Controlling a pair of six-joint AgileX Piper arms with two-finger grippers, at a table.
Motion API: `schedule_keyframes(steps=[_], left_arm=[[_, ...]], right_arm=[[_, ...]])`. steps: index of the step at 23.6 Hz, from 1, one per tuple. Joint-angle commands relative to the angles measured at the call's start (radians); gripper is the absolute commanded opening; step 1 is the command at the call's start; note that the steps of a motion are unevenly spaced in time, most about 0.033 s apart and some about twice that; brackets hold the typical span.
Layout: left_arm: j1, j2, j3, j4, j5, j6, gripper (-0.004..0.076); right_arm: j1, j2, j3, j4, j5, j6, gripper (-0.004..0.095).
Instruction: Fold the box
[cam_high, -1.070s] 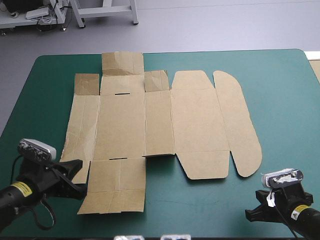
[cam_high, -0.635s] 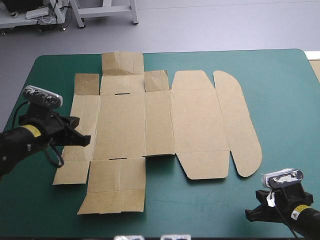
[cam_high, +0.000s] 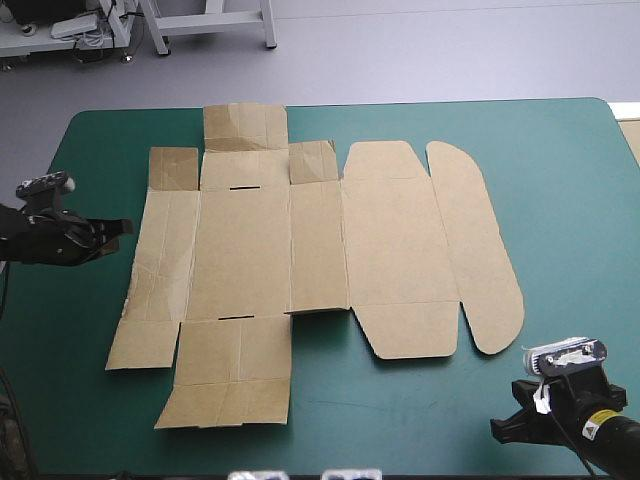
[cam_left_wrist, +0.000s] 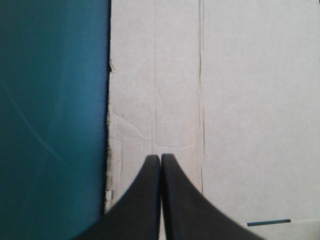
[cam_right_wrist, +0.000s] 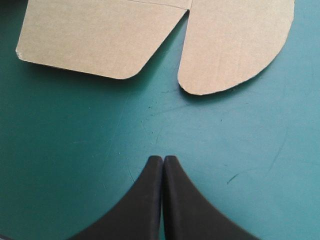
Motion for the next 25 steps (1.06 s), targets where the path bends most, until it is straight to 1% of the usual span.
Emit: schedule_keyframes(steps=[1, 4, 7, 12, 15, 17, 20, 21, 22, 23, 25], left_arm=[[0.146, 0.029, -0.031, -0.162, 0.083, 0.095, -0.0009], [0.189, 0.073, -0.031, -0.156, 0.108, 0.104, -0.0009], [0.189, 0.119, -0.031, -0.153, 0.120, 0.182, -0.0009], [0.186, 0.178, -0.031, -0.153, 0.165, 0.182, -0.0008], [0.186, 0.203, -0.031, -0.155, 0.182, 0.224, -0.0006], [0.186, 0.220, -0.031, -0.158, 0.203, 0.240, 0.0013], [0.186, 0.247, -0.031, -0.159, 0.256, 0.285, 0.0095], [0.186, 0.267, -0.031, -0.159, 0.270, 0.302, 0.0183], [0.186, 0.279, -0.031, -0.159, 0.270, 0.304, 0.0236], [0.186, 0.299, -0.031, -0.166, 0.267, 0.304, 0.0353], [0.186, 0.325, -0.031, -0.194, 0.267, 0.304, 0.0476]], right_arm=[[0.001, 0.008, -0.025, 0.008, -0.044, -0.010, -0.0013], [0.001, 0.008, -0.025, 0.008, -0.044, -0.010, -0.0013], [0.001, 0.008, -0.025, 0.008, -0.044, -0.010, -0.0013], [0.001, 0.008, -0.025, 0.006, -0.044, -0.010, -0.0013], [0.001, 0.008, -0.025, 0.006, -0.044, -0.010, -0.0013], [0.001, 0.008, -0.025, 0.006, -0.044, -0.010, -0.0013], [0.001, 0.008, -0.025, 0.006, -0.044, -0.010, -0.0013], [0.001, 0.008, -0.025, 0.004, -0.044, -0.010, -0.0013], [0.001, 0.008, -0.025, 0.004, -0.044, -0.010, -0.0013], [0.001, 0.008, -0.025, 0.004, -0.044, -0.010, -0.0013], [0.001, 0.008, -0.025, 0.004, -0.044, -0.010, -0.0013]])
